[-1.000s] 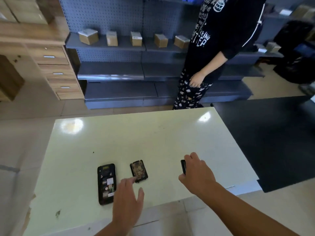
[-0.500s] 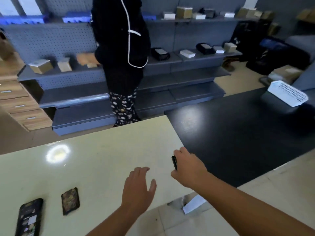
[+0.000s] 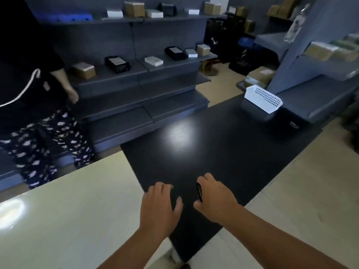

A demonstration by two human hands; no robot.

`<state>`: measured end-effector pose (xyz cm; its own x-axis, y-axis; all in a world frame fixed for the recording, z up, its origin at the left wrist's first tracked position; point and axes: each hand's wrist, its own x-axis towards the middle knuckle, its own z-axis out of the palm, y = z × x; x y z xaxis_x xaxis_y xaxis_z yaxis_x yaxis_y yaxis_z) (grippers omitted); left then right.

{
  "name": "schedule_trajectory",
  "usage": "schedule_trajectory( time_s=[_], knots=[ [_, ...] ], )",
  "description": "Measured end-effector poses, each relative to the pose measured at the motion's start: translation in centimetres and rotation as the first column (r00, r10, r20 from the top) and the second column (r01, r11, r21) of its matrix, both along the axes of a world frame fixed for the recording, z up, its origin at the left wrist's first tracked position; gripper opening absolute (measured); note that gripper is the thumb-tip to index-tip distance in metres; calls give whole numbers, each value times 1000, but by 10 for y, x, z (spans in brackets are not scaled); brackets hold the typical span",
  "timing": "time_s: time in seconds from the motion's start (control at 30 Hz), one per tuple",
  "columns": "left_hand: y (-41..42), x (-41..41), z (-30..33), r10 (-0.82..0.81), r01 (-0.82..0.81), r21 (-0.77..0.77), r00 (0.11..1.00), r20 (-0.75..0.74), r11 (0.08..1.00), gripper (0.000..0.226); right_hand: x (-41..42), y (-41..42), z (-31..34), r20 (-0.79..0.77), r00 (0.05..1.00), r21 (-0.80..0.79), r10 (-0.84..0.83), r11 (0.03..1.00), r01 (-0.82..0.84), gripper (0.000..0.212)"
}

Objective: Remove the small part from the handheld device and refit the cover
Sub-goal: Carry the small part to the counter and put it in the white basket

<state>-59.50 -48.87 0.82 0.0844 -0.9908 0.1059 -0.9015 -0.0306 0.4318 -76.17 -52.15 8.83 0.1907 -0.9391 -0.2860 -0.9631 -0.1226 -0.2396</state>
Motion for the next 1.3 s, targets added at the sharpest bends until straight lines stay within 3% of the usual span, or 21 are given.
schedule_trajectory(
  time_s=[0.2, 0.47, 0.9, 1.3],
  knots=[
    [-89, -90, -6, -107, 107, -12, 994, -23, 994, 49, -96, -73, -7, -34, 993, 12, -113, 994, 113, 39],
    [-174, -215, 8, -179, 179, -17, 983, 29, 984, 50, -230, -156, 3, -53, 988, -25, -147, 989, 146, 44],
    [-272, -443, 27, -49, 50, -9, 995, 84, 999, 48, -469, -268, 7, -1, 1000, -38, 18, 999, -18, 51],
    [-412, -564, 8, 5, -6, 10, 998, 69, 1000, 50, -583, -412, -14, -82, 992, -67, 93, 993, -98, 49]
  ],
)
